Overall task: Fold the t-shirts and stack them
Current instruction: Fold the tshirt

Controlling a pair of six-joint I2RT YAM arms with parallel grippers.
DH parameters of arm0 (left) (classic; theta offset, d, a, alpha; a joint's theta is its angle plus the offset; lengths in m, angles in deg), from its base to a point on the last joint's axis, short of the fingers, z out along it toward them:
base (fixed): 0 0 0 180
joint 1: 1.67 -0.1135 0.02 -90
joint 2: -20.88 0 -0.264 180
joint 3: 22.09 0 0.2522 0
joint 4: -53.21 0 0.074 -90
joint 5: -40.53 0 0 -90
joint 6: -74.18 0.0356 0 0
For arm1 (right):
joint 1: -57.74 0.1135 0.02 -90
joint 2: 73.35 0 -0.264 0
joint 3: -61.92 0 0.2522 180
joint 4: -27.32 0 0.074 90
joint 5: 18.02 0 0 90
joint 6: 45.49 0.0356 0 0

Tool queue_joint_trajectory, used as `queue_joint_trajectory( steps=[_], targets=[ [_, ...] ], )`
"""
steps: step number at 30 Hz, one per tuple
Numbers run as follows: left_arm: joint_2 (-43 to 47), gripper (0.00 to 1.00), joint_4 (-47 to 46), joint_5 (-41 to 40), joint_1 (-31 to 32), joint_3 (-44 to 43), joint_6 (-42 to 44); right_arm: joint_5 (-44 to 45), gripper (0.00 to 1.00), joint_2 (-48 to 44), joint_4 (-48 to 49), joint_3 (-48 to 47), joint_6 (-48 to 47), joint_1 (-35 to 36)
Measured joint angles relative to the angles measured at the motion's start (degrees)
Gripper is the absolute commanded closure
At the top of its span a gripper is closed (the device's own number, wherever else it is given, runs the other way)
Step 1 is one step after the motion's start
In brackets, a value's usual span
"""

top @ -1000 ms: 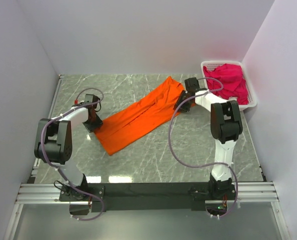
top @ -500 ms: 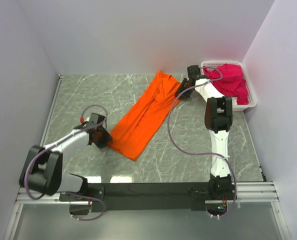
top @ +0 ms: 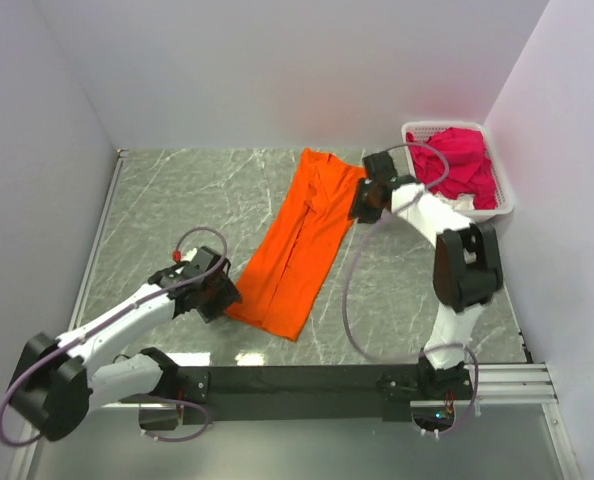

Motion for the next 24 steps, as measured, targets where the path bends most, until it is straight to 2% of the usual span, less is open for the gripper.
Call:
queue_joint_trajectory(
  steps=[2, 4, 7, 18, 24],
  targets=[
    [2.5, 0.28, 1.9, -2.2, 0.0, -1.4, -0.1, 0.2, 0.63, -5.9, 1.6, 4.8, 0.0, 4.2],
    [3.8, 0.23, 3.0, -4.1, 0.0, -2.8, -0.1, 0.1, 0.63, -9.9, 2.6, 7.9, 0.0, 9.1],
    [4.0, 0.21, 3.7, -5.9, -0.3, -4.1, 0.2, -0.2, 0.63, -11.6, 3.6, 10.8, 0.5, 14.8],
    [3.4, 0.20, 4.3, -7.1, -0.7, -4.2, 1.7, -0.1, 0.63, -8.8, -1.0, 16.0, 1.7, 28.4],
    [3.1, 0.25, 4.1, -7.1, -0.7, -3.4, 2.5, 1.1, 0.63, -8.2, -3.7, 16.0, 1.5, 36.0]
  ],
)
